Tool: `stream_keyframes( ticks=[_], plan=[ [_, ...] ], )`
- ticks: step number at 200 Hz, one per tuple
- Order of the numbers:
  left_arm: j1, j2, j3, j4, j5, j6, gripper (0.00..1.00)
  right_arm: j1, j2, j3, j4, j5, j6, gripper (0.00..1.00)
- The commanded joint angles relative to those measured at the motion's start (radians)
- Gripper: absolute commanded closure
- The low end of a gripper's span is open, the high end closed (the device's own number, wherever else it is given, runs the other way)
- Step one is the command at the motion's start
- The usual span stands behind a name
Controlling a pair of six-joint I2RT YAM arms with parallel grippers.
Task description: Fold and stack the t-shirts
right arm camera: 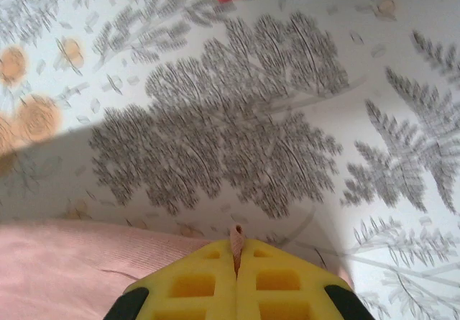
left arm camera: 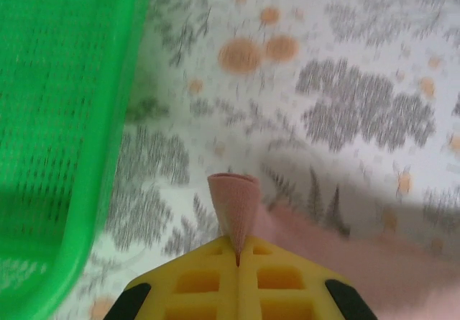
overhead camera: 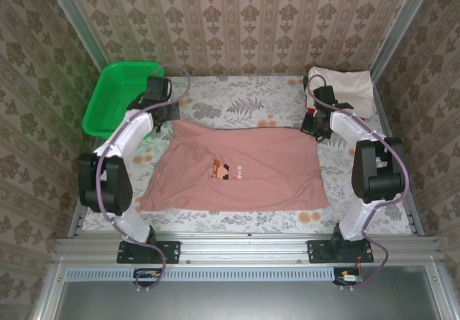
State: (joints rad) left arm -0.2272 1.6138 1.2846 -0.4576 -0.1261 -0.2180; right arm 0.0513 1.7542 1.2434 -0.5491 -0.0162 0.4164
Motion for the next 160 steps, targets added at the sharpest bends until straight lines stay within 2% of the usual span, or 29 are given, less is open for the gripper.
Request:
stream_keyframes(
  ticks=[1, 43, 90, 123, 160],
  plan=[
    [0.019, -0.19, -0.132, 0.016, -0.017, -0.053, 1.0, -0.007, -0.135, -0.087, -0.001, -0.038, -0.013, 1.0],
    [0.034, -0.407, -0.324, 0.024, -0.005, -0.122, 1.0, -0.028, -0.227, -0.221, 0.076, -0.115, 0.004, 1.0],
    [0.017, -0.522, -0.434, -0.056, -0.001, -0.16, 1.0, -0.03, -0.314, -0.338, 0.097, -0.17, 0.039, 1.0],
    [0.001, -0.614, -0.561, -0.07, 0.033, -0.213, 1.0, -0.03, -0.348, -0.402, 0.085, -0.151, 0.059, 1.0],
    [-0.004, -0.691, -0.641, -0.1, 0.019, -0.261, 1.0, -0.043, -0.334, -0.402, 0.098, -0.147, 0.061, 1.0]
  ],
)
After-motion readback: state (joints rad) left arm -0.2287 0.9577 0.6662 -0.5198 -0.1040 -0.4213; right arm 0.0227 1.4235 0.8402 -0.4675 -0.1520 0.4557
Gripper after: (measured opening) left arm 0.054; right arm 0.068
